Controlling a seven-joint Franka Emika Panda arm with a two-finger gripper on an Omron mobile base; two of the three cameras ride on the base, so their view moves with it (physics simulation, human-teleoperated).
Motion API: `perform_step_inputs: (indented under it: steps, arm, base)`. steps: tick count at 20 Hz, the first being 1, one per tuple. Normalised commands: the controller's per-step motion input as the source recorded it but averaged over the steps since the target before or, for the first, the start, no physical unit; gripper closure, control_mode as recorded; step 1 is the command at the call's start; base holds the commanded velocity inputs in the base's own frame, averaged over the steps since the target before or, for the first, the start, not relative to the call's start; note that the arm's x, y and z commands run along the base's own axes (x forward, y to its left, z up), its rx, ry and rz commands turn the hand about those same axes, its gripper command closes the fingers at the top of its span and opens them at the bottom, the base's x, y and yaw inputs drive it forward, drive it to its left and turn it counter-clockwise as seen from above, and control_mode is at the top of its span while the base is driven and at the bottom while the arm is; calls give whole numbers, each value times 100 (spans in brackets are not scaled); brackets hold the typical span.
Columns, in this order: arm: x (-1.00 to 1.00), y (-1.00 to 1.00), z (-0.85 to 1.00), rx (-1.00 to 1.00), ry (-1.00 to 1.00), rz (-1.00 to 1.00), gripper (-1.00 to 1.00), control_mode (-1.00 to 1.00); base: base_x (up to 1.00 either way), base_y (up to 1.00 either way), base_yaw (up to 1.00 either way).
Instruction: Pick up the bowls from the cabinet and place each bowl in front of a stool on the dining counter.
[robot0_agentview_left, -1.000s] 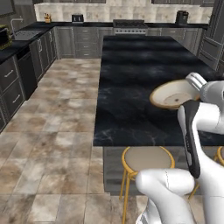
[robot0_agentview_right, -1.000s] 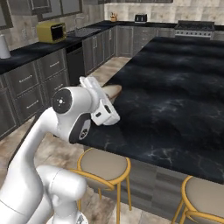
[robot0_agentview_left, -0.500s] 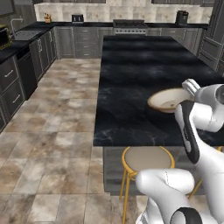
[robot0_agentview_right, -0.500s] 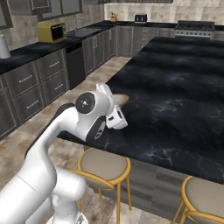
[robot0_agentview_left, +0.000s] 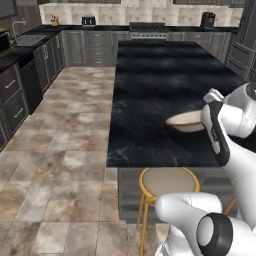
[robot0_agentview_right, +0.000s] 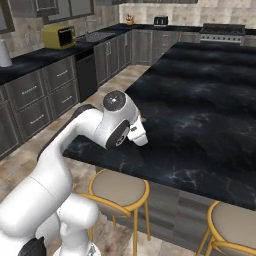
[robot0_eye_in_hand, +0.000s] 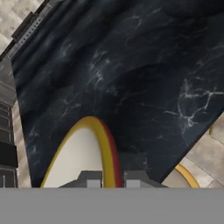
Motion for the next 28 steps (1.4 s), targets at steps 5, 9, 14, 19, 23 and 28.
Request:
perform_step_inputs:
  steps: [5, 9, 14, 19, 23, 28]
  arm:
    - [28, 0, -49, 0, 1, 0, 100, -100]
    - [5, 0, -58, 0, 0, 0, 100, -100]
    - [3, 2, -48, 0, 1, 0, 100, -100]
    - [25, 0, -27, 0, 6, 0, 100, -100]
    - [24, 0, -28, 0, 7, 0, 100, -100]
    - [24, 0, -26, 0, 6, 0, 100, -100]
  base:
    - [0, 0, 0]
    - [0, 0, 0]
    - [0, 0, 0]
    - [0, 0, 0]
    - [0, 0, 0]
    - [0, 0, 0]
